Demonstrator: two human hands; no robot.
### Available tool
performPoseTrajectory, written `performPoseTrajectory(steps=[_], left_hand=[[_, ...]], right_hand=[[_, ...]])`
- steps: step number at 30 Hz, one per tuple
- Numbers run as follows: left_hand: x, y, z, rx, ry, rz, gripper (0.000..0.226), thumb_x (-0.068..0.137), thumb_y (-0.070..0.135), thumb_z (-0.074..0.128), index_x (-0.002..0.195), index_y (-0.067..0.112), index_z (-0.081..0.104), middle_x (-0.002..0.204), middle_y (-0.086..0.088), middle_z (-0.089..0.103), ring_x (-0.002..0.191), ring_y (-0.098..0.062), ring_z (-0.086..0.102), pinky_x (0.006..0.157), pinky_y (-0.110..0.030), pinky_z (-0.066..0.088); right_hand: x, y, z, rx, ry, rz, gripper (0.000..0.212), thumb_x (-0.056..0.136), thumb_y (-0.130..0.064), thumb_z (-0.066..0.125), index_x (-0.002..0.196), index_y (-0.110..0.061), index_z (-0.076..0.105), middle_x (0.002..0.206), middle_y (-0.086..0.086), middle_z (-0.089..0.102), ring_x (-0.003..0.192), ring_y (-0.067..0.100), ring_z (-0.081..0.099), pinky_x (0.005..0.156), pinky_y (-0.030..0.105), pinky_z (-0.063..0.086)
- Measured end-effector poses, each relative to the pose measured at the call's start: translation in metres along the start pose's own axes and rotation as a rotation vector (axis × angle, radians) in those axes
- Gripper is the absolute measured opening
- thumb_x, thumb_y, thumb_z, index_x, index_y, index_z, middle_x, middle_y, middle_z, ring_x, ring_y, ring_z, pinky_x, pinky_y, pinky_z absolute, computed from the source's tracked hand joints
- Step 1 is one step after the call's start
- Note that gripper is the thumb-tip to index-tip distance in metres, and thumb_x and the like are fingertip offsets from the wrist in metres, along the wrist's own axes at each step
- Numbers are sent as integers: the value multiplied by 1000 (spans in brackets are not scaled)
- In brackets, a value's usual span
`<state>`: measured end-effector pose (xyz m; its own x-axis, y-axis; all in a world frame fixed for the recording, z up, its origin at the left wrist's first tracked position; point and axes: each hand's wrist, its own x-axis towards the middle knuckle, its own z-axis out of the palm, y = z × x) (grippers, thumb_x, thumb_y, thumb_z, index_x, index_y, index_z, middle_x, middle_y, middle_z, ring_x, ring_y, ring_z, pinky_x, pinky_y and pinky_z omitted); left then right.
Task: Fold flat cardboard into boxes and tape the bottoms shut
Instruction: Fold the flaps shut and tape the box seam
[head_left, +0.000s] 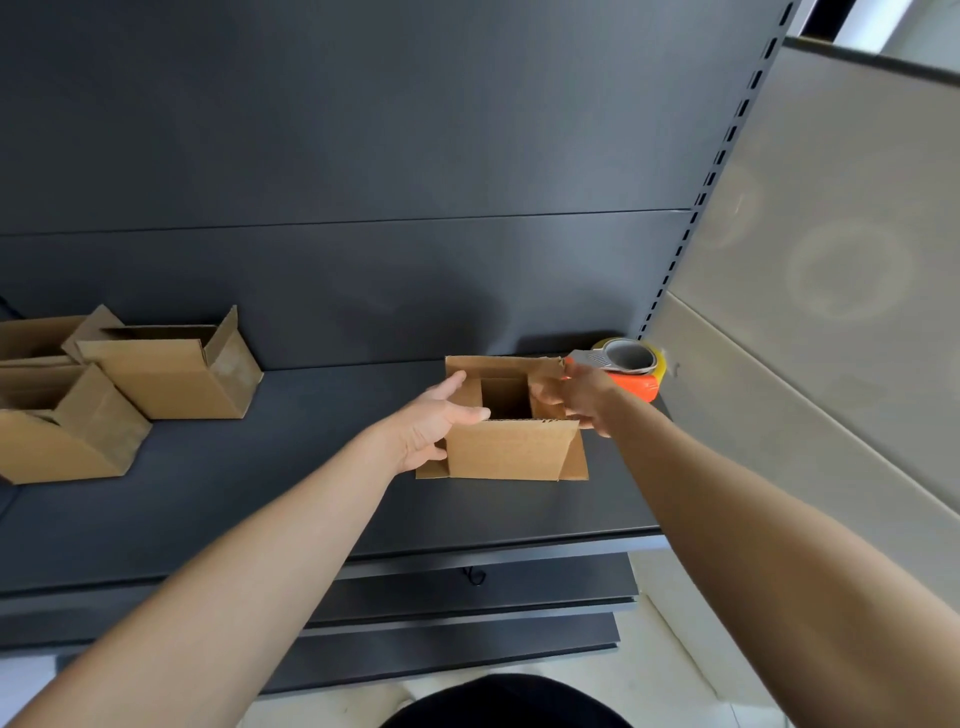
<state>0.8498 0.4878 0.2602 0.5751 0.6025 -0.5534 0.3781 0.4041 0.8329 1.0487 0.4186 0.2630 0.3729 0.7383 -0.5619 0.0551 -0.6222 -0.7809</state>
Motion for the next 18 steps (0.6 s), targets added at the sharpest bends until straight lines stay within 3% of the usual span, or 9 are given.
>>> performPoseTrajectory(steps=[5,9,12,15,18], left_hand=[[1,-3,-3,26,2,14,83,81,33,72,149,36,24,158,4,14,143,-26,20,111,-58,25],[2,-3,-4,51,29,26,80,83,29,71,149,34,26,156,9,22,142,-25,22,110,-60,27],[3,-5,-1,74,99,51,75,84,32,70,146,36,29,151,13,30,138,-22,28,107,-57,31],[6,-8,4,125,170,94,70,84,29,71,142,37,33,145,14,35,132,-21,35,104,-50,36],[11,-12,10,204,273,136,68,82,26,74,136,32,34,139,10,40,125,-20,40,104,-44,39]], right_hand=[[2,-1,2,-2,66,4,19,93,-16,59,112,-19,58,114,8,64,111,26,58,78,32,48],[2,-1,2,41,83,2,29,94,-12,58,123,-13,57,102,4,60,93,19,59,70,28,53],[2,2,0,64,74,19,21,98,-10,50,117,-14,57,106,6,59,96,20,58,81,33,53],[0,6,-11,215,-31,71,22,97,-21,50,116,-14,58,123,6,62,111,28,59,87,35,52],[-3,2,-20,365,-138,93,37,91,-37,56,121,-15,57,120,9,63,106,29,61,89,39,50]])
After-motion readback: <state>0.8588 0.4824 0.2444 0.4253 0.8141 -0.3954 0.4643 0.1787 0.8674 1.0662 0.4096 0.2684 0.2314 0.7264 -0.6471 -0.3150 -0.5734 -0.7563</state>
